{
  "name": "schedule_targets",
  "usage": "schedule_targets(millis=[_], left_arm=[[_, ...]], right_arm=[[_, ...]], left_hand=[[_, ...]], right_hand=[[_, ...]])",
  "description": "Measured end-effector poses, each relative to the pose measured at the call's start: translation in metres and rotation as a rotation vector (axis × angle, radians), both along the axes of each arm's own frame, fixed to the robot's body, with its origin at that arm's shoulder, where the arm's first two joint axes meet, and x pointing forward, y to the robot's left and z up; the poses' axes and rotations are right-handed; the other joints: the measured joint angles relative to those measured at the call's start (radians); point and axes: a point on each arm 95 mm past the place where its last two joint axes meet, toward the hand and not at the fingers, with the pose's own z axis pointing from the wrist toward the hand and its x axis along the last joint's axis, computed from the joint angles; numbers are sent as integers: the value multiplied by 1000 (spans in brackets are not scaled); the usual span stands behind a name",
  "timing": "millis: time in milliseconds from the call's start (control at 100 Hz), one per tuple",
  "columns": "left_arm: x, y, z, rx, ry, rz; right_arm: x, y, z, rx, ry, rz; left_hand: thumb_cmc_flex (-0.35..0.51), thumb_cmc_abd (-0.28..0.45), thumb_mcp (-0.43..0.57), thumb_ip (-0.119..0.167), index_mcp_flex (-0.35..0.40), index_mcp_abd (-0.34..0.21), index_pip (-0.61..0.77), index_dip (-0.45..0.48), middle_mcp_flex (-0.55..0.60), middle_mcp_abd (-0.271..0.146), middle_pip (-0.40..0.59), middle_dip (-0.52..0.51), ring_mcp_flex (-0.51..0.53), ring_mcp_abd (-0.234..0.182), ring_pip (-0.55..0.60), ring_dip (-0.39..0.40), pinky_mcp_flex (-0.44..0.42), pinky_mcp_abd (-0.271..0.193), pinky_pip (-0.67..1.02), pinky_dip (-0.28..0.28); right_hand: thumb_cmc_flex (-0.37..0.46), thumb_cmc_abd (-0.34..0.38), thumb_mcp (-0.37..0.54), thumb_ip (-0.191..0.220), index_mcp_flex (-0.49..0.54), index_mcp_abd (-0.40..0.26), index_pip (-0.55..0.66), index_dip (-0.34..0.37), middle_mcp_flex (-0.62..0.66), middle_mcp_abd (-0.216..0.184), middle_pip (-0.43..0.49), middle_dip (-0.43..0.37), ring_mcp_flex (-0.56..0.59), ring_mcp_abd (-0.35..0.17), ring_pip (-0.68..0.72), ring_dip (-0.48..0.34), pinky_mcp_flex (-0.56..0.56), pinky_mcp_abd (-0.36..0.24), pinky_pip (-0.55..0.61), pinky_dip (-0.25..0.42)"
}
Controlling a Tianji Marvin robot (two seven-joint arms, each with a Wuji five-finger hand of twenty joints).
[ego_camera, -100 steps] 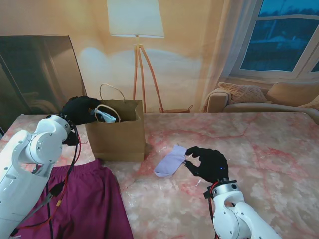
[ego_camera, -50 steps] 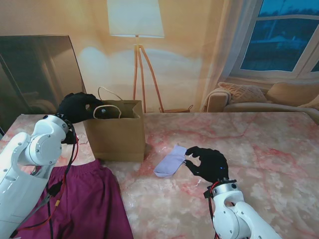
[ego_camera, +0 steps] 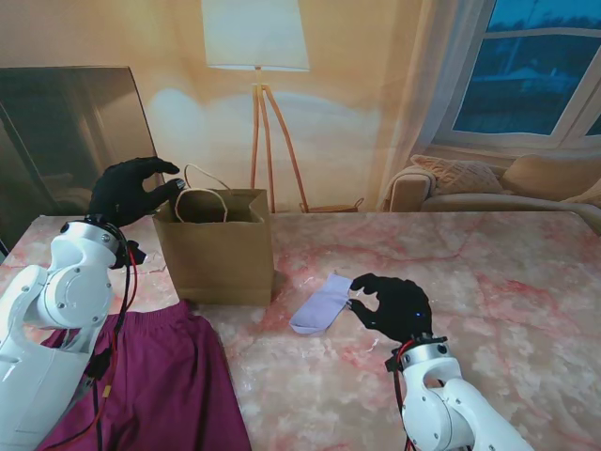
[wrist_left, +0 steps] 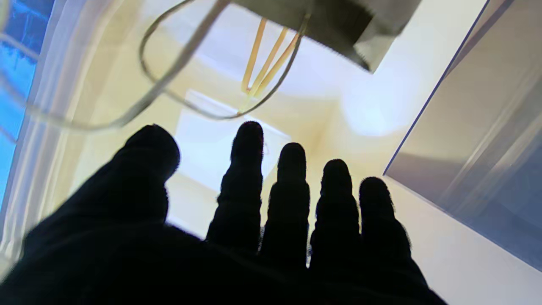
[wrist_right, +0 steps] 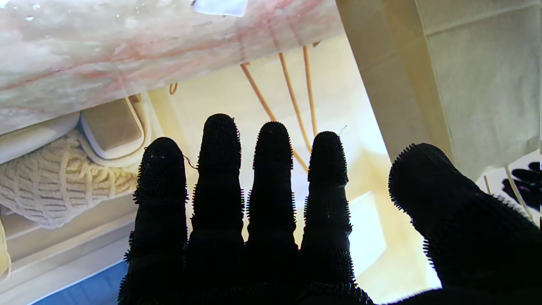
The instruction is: Fold the socks and the shorts into the kraft paper bag
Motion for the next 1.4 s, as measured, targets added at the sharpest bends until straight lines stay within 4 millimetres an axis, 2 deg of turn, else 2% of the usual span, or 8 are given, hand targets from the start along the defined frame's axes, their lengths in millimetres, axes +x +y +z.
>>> schedule_targets(millis=[280, 460, 690, 820, 850, 940, 1190, 1400], left_arm=[[-37, -18, 19, -90, -134, -69], [-63, -42, 12, -115, -170, -167], [-91, -85, -18, -200, -178, -314], [-99, -106, -35, -215, -157, -369], [-100, -111, -40, -224, -148, -385], [-102, -122, -57, -257, -113, -425], [-103, -141, -103, -295, -25, -502], [-98, -142, -129, -347, 45, -538]], right_arm=[[-2, 4, 7, -12, -14, -2], [-3, 6, 11, -16, -21, -8], [-3, 7, 12, -26, 8, -21], [2, 9, 12, -28, 36, -28], [4, 10, 11, -29, 46, -28], [11, 10, 9, -36, 72, -30], [32, 13, 1, -89, 133, -51], [53, 20, -4, -123, 151, -80]], left_hand=[[58, 74, -78, 0, 0, 11, -25, -26, 11, 1, 1, -12, 39, 0, 2, -19, 11, -13, 62, -38], [152, 179, -258, 0, 0, 16, -61, -42, 22, 3, 1, -34, 69, -1, 9, -19, 42, -18, 99, -39], [173, 200, -302, 5, 1, 18, -63, -43, 22, 4, 1, -36, 92, -1, 12, -21, 56, -18, 109, -39], [173, 200, -313, 5, 2, 18, -63, -43, 43, 5, 1, -36, 99, -1, 12, -22, 58, -18, 109, -39], [173, 200, -323, 5, 2, 18, -63, -43, 43, 5, 1, -36, 104, -1, 12, -22, 59, -18, 109, -39], [173, 200, -326, 5, 3, 18, -63, -43, 43, 5, 1, -36, 104, -1, 12, -22, 59, -18, 109, -39], [173, 200, -331, 5, 5, 21, -63, -43, 43, 5, 1, -36, 104, -1, 12, -22, 60, -18, 109, -39], [173, 200, -331, 5, 5, 21, -63, -43, 43, 6, 1, -36, 104, -1, 12, -22, 60, -19, 110, -39]], right_hand=[[0, 0, 0, 0, 0, 0, 0, 0, 0, 0, 0, 0, 0, 0, 0, 0, -1, 0, 0, 0], [0, 0, 0, 0, 0, 0, 0, 0, 0, 0, 0, 0, 0, 0, 0, -3, -9, 0, -38, 0], [0, 0, 0, 0, 0, 0, 0, 0, 0, 0, -5, 0, 0, 0, -24, -22, -9, 0, -48, -1], [1, 5, 9, 0, 0, 0, 0, 0, 0, 0, -9, 0, 0, 0, -36, -24, -7, 0, -49, -1], [1, 5, 18, 33, 0, 0, 0, 0, 0, 0, -9, -1, 0, 0, -36, -33, -1, 0, -49, -1], [3, 6, 45, 33, 0, 0, 0, 0, 0, 0, -9, -2, 0, 0, -37, -36, 2, 0, -49, -2], [58, 1, 97, 33, 0, 0, 0, -26, 0, 0, -9, -14, 12, 0, -39, -49, 26, 0, -49, -12], [58, -22, 97, 33, 1, 0, 6, -47, 1, 1, -10, -14, 43, 0, -50, -49, 49, 0, -46, -13]])
